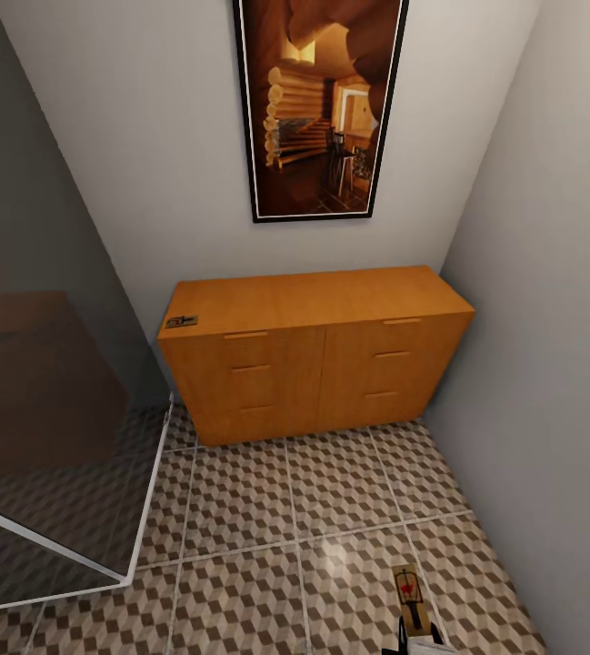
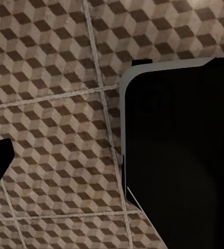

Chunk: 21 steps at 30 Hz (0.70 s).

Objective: Take the four mousetraps from the cabinet in the bathroom and place them on the bathroom floor. Make sure all four end up on the same floor surface, and ensure that at least two of them are either under or directly next to the same bathroom sink.

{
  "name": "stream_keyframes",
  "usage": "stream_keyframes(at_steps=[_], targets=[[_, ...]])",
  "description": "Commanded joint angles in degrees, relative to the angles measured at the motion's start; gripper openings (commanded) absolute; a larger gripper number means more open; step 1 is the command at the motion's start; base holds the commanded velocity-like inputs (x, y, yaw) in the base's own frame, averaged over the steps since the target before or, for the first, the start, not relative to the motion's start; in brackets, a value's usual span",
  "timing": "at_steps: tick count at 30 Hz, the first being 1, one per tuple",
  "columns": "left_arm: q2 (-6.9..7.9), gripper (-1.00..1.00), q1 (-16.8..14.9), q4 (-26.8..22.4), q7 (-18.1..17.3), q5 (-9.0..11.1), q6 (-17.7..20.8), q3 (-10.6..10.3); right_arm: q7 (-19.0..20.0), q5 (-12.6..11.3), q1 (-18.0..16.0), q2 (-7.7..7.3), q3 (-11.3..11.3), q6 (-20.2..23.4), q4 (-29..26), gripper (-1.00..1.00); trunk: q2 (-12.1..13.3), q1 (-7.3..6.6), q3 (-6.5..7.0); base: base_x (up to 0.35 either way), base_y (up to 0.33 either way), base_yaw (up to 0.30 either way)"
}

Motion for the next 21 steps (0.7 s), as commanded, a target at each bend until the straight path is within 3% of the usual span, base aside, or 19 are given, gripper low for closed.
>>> stream_keyframes(at_steps=[1, 21], targets=[[-0.01, 1.00, -0.10, 0.25, 0.29, -0.12, -0.38, -0.27, -0.49, 0.11, -0.05, 0.00, 0.36, -0.06, 0.05, -1.00, -0.10, 0.03, -0.10, 0.000, 0.000, 0.000], [-0.18, 1.00, -0.10, -0.61, 0.72, -0.27, -0.38, 0.17, -0.49, 0.10, -0.05, -0.50, 0.31, 0.14, 0.05, -1.00, -0.10, 0.03, -0.10, 0.000, 0.000, 0.000]])
